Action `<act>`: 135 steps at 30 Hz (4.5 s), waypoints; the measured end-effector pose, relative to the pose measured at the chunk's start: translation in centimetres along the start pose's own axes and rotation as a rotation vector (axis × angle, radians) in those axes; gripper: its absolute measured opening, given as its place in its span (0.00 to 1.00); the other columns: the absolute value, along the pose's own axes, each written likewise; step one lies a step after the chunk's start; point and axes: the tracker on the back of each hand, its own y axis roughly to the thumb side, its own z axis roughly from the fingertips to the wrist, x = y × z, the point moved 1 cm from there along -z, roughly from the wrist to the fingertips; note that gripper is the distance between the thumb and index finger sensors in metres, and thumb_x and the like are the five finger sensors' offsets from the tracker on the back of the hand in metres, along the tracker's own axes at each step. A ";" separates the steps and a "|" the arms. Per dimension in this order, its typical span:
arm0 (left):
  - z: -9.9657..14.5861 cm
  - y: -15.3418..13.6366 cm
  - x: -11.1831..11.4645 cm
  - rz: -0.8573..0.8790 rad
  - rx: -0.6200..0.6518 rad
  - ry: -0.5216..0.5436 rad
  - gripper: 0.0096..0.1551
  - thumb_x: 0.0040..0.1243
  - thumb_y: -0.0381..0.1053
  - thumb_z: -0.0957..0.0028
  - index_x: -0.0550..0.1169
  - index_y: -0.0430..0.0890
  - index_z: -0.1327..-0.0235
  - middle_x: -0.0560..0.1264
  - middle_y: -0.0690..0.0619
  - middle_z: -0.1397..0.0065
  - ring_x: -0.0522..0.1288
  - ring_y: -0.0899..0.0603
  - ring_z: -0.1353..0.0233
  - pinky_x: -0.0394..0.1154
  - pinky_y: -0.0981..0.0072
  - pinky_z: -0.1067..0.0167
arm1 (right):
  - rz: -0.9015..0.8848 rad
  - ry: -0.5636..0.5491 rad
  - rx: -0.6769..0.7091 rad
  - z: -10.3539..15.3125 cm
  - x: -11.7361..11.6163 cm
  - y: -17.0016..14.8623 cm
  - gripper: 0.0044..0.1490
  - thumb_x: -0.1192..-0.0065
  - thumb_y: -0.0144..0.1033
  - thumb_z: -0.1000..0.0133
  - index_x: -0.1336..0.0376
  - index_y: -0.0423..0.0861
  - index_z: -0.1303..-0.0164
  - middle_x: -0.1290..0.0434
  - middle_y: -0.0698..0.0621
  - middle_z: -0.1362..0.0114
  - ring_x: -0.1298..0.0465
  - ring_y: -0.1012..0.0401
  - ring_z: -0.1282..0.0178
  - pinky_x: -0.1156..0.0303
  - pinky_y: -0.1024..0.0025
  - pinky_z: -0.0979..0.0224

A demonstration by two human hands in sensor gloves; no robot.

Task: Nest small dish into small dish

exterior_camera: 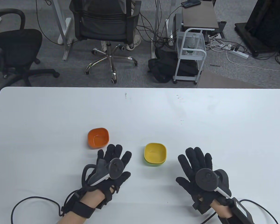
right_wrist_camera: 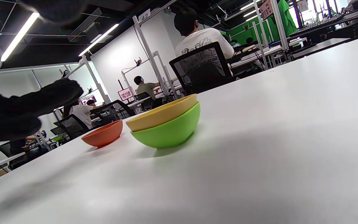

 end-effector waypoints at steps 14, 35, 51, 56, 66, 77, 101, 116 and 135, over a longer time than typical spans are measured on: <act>-6.0 -9.0 1.3 0.107 -0.319 0.041 0.45 0.47 0.75 0.62 0.42 0.76 0.34 0.35 0.66 0.17 0.29 0.50 0.16 0.30 0.43 0.24 | 0.023 0.009 0.013 -0.1 0.1 -0.1 0.51 0.42 0.61 0.58 0.65 0.66 0.32 0.76 0.55 0.20 0.75 0.46 0.18 0.82 0.37 0.28; -6.8 -11.1 3.5 0.116 -0.392 -0.057 0.35 0.47 0.71 0.59 0.54 0.78 0.35 0.34 0.68 0.18 0.27 0.52 0.16 0.27 0.43 0.24 | 0.008 0.039 -0.006 -0.3 -0.1 -0.2 0.51 0.42 0.61 0.58 0.63 0.66 0.32 0.74 0.55 0.20 0.75 0.46 0.18 0.82 0.37 0.28; -6.9 -11.3 3.5 0.136 -0.403 -0.077 0.28 0.49 0.68 0.58 0.66 0.74 0.41 0.37 0.68 0.17 0.28 0.52 0.16 0.28 0.43 0.24 | 0.007 0.049 -0.005 -0.3 -0.2 -0.2 0.50 0.42 0.61 0.58 0.63 0.65 0.31 0.74 0.55 0.20 0.75 0.46 0.18 0.81 0.37 0.28; -7.0 -11.3 3.5 0.136 -0.404 -0.077 0.28 0.49 0.68 0.58 0.66 0.74 0.41 0.37 0.68 0.17 0.28 0.52 0.16 0.28 0.43 0.24 | 0.008 0.054 -0.006 -0.3 -0.2 -0.2 0.50 0.42 0.61 0.58 0.62 0.65 0.31 0.74 0.55 0.20 0.75 0.46 0.18 0.81 0.37 0.28; -7.1 -11.5 3.7 0.161 -0.399 -0.105 0.27 0.49 0.66 0.56 0.64 0.74 0.41 0.35 0.70 0.18 0.28 0.52 0.16 0.28 0.43 0.24 | 0.018 0.068 -0.012 -0.3 -0.3 -0.1 0.50 0.41 0.60 0.58 0.62 0.65 0.31 0.74 0.55 0.20 0.75 0.46 0.18 0.82 0.37 0.28; -7.1 -11.8 3.8 0.218 -0.395 -0.123 0.27 0.48 0.64 0.54 0.62 0.72 0.39 0.37 0.70 0.17 0.29 0.51 0.16 0.28 0.42 0.24 | 0.015 0.078 -0.012 -0.3 -0.4 -0.1 0.50 0.41 0.60 0.58 0.62 0.65 0.31 0.74 0.55 0.20 0.75 0.46 0.18 0.82 0.37 0.28; -5.2 -3.6 -3.0 0.312 -0.140 0.172 0.26 0.52 0.62 0.56 0.67 0.69 0.41 0.45 0.67 0.17 0.35 0.50 0.14 0.32 0.42 0.23 | 0.000 0.071 -0.001 -0.2 -0.3 -0.2 0.50 0.41 0.60 0.58 0.62 0.65 0.31 0.74 0.55 0.20 0.75 0.46 0.18 0.82 0.37 0.27; -4.7 11.3 2.0 -0.018 0.163 0.050 0.28 0.50 0.64 0.56 0.66 0.71 0.39 0.45 0.66 0.16 0.35 0.50 0.15 0.33 0.43 0.22 | -0.026 0.069 -0.007 0.0 -0.1 -0.7 0.50 0.41 0.59 0.58 0.61 0.65 0.31 0.73 0.55 0.20 0.75 0.46 0.18 0.82 0.37 0.27; 1.3 7.1 -2.8 0.056 0.212 0.124 0.38 0.48 0.72 0.59 0.55 0.74 0.33 0.41 0.66 0.16 0.31 0.50 0.15 0.31 0.43 0.23 | -0.007 0.071 0.024 0.1 -0.3 0.1 0.50 0.41 0.60 0.58 0.62 0.65 0.31 0.74 0.54 0.20 0.75 0.46 0.19 0.81 0.37 0.27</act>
